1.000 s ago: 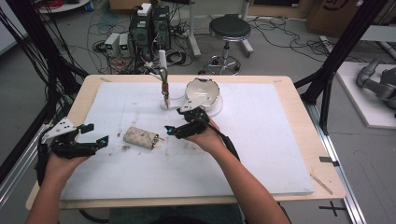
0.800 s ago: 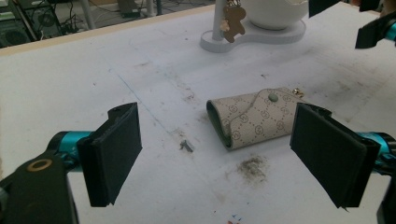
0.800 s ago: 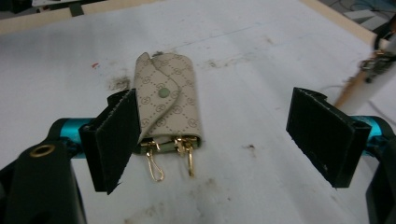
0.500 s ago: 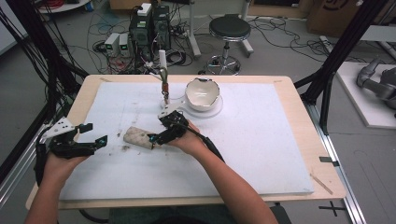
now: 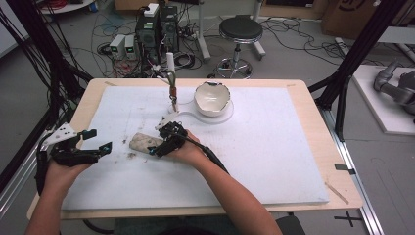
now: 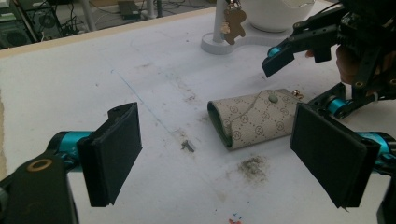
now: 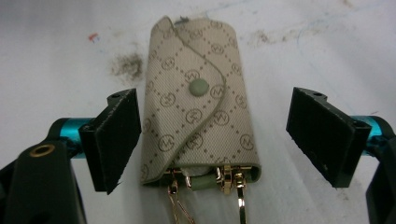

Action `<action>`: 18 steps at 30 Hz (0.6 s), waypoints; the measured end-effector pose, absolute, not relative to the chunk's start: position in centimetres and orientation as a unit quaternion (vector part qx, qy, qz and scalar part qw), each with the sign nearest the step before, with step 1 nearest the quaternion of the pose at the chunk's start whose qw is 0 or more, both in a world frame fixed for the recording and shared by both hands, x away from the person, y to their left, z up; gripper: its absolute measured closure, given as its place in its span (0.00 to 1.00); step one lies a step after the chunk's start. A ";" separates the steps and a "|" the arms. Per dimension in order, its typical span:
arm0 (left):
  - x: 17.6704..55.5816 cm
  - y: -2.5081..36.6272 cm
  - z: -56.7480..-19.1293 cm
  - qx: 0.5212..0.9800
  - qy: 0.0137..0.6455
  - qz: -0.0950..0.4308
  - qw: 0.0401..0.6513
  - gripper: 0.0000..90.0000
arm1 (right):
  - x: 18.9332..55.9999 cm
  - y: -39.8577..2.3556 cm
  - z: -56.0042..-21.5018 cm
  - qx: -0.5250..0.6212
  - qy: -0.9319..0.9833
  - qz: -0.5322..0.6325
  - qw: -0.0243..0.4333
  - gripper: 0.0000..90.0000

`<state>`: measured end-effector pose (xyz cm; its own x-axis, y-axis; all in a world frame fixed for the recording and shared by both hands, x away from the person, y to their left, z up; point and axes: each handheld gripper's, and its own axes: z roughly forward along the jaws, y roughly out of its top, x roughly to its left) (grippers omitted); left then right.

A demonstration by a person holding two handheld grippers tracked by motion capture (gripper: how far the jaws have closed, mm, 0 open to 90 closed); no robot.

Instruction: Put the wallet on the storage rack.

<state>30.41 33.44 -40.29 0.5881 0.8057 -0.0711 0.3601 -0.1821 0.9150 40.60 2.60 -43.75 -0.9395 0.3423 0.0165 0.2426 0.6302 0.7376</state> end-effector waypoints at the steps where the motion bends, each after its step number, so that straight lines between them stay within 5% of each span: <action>1: 30.4 33.4 -40.3 0.737 0.395 0.222 0.502 0.18 | 40.6 2.7 -44.0 0.165 0.901 0.397 0.059 0.19; 11: 30.4 33.4 -40.3 0.738 0.395 0.222 0.500 0.18 | 40.5 3.3 -45.3 0.154 0.918 0.361 0.058 0.19; 18: 30.4 33.4 -40.3 0.738 0.394 0.222 0.501 0.18 | 40.4 3.1 -44.9 0.143 0.921 0.357 0.067 0.37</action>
<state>30.38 33.38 -40.26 0.5911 0.8039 -0.0657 0.3584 -0.1889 0.9143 40.44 3.13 -44.90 -0.9499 0.3117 -0.0219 0.2156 0.7044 0.6763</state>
